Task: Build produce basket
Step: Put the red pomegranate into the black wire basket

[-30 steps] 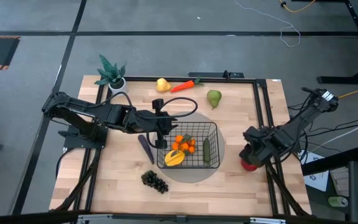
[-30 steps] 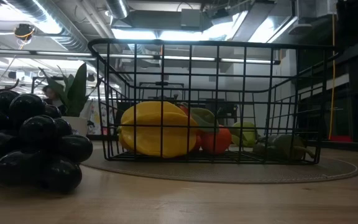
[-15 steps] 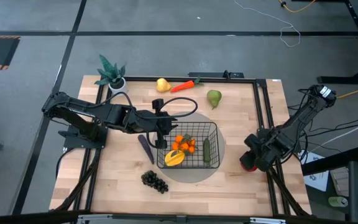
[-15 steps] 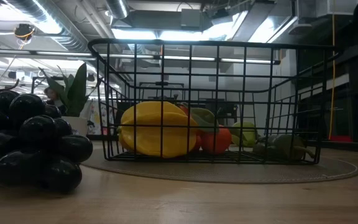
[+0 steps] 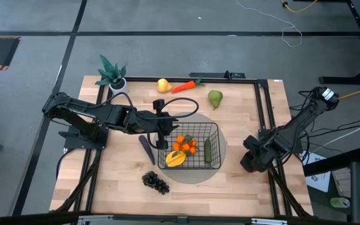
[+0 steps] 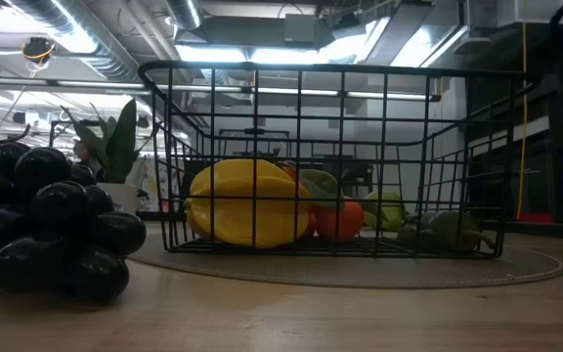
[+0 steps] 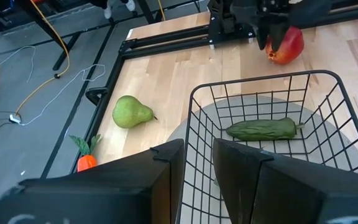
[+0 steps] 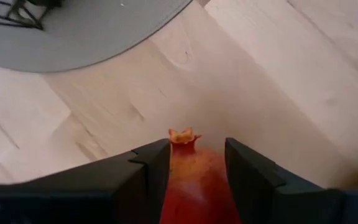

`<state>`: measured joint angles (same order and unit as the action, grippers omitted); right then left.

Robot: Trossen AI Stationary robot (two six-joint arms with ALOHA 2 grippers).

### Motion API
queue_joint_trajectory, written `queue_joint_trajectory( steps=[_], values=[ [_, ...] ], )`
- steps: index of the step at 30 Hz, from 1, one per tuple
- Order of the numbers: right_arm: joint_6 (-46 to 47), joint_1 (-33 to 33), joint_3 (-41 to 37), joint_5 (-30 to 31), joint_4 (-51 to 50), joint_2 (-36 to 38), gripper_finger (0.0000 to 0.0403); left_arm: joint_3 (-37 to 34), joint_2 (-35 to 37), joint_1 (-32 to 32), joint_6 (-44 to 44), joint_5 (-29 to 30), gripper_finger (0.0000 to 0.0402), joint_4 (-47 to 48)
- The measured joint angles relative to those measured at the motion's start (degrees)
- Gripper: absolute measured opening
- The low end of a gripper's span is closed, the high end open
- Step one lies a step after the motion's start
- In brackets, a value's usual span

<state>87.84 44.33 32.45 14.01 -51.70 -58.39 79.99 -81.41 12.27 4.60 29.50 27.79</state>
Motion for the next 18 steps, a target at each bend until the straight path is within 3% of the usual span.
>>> queue_joint_trajectory(
  steps=[18],
  values=[
    [-15.06, -7.98, 0.02, -9.36, 4.78, -5.92, 0.0142, 0.0, 0.0, 0.0, -0.15, 0.0, 0.0076, 0.02]
  ],
)
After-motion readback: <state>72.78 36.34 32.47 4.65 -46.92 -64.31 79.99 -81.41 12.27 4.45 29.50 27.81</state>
